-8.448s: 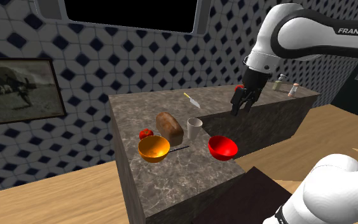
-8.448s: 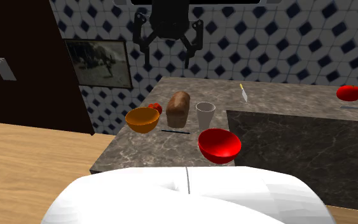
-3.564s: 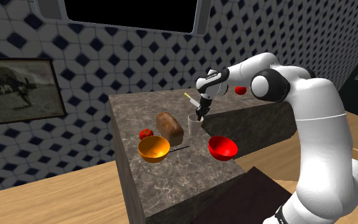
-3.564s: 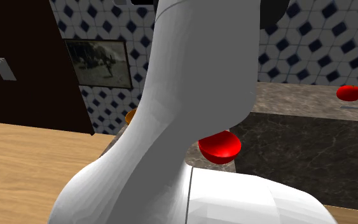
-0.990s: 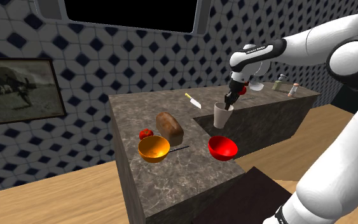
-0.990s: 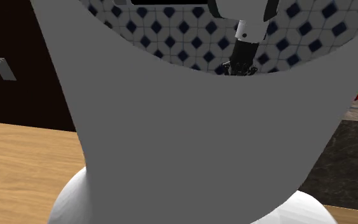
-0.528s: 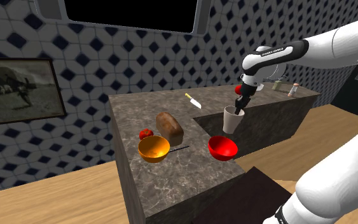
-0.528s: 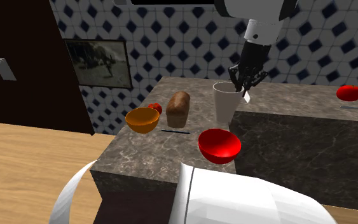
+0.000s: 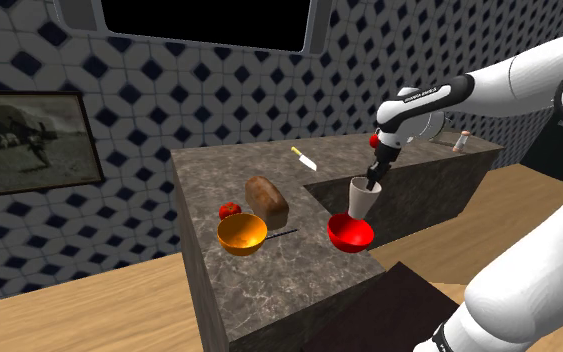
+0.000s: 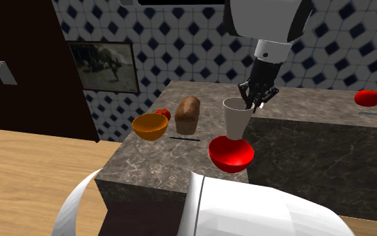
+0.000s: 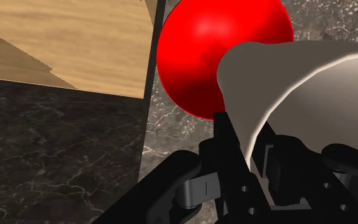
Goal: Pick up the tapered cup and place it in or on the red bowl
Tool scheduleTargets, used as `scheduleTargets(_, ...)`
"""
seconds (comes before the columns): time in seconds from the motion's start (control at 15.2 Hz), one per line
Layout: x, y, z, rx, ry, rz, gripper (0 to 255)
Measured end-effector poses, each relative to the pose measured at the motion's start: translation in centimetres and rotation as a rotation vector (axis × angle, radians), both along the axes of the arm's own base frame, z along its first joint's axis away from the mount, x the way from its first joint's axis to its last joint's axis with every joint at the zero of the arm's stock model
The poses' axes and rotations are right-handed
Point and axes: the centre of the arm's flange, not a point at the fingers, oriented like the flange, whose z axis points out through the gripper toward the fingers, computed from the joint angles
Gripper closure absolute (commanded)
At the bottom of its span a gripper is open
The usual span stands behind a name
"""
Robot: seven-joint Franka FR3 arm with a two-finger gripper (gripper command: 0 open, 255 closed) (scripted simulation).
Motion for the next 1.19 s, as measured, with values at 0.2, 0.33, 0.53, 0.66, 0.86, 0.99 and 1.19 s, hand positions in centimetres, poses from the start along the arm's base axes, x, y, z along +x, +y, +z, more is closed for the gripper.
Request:
scheduleTargets(0.2, 0.1, 0.0, -1.8, 0.0, 0.0, 0.0, 255)
scheduleTargets(0.33, -0.1, -0.1, -2.7, 0.0, 0.0, 0.0, 255)
scheduleTargets(0.53, 0.0, -0.1, -4.3, 0.0, 0.0, 0.0, 255)
scheduleTargets(0.66, -0.1, 0.0, -5.4, 0.0, 0.0, 0.0, 255)
scheduleTargets(0.86, -0.1, -0.1, -6.6, 0.0, 0.0, 0.0, 255)
scheduleTargets(0.99, 0.0, -0.1, -6.7, 0.0, 0.0, 0.0, 255)
scheduleTargets(1.19, 0.0, -0.1, -6.8, 0.0, 0.0, 0.0, 255)
